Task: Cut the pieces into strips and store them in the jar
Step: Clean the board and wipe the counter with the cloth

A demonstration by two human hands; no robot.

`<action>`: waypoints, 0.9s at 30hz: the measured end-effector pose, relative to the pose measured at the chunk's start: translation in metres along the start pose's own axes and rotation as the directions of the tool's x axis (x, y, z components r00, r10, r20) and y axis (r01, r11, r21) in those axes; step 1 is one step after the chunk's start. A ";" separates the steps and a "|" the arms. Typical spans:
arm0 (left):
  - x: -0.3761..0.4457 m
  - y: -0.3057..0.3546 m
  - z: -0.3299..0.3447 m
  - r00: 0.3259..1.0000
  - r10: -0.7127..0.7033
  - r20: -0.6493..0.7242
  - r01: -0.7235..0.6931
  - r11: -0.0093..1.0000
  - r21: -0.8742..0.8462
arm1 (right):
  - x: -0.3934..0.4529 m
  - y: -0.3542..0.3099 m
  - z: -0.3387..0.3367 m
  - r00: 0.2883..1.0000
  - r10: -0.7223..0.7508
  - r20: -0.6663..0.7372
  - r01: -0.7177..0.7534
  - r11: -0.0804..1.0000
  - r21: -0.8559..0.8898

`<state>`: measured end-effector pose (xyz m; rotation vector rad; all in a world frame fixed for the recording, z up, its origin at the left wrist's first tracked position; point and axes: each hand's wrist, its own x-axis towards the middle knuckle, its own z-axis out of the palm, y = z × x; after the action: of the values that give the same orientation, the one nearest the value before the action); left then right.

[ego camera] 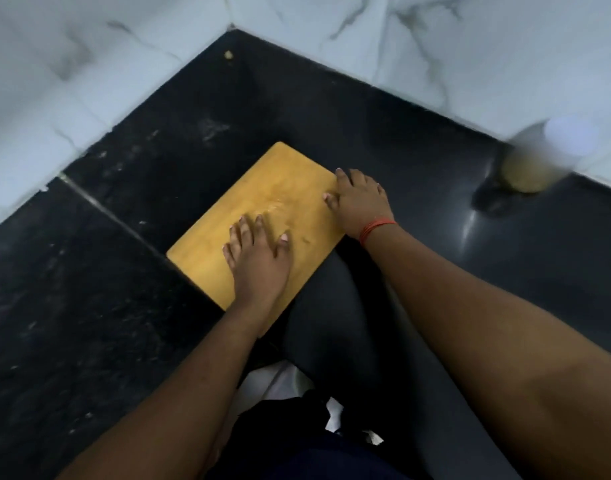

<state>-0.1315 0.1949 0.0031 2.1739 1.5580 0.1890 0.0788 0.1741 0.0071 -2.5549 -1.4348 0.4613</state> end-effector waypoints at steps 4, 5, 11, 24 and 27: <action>0.000 -0.036 -0.017 0.995 -0.099 -0.019 0.098 0.992 -0.074 | 0.031 -0.034 0.003 0.999 0.039 -0.011 -0.040 0.994 -0.106; -0.001 -0.041 -0.018 0.994 -0.105 -0.013 0.104 0.991 -0.089 | 0.037 -0.038 0.003 0.999 0.051 -0.017 -0.053 0.991 -0.124; -0.012 -0.058 -0.034 0.971 -0.236 0.033 0.235 0.924 -0.303 | 0.052 -0.059 0.008 0.991 0.075 -0.112 -0.099 0.969 -0.228; 0.000 -0.044 -0.052 0.709 -0.686 0.167 0.425 0.226 -0.877 | 0.043 -0.054 0.006 0.969 0.180 -0.168 -0.196 0.977 -0.084; 0.001 -0.031 -0.055 0.748 -0.654 0.115 0.376 0.274 -0.885 | 0.026 -0.033 -0.003 0.942 0.269 -0.203 -0.266 0.963 0.043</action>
<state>-0.1778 0.2196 0.0386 0.7433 1.6752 0.8954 0.0663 0.2129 0.0149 -2.7038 -1.0163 0.2297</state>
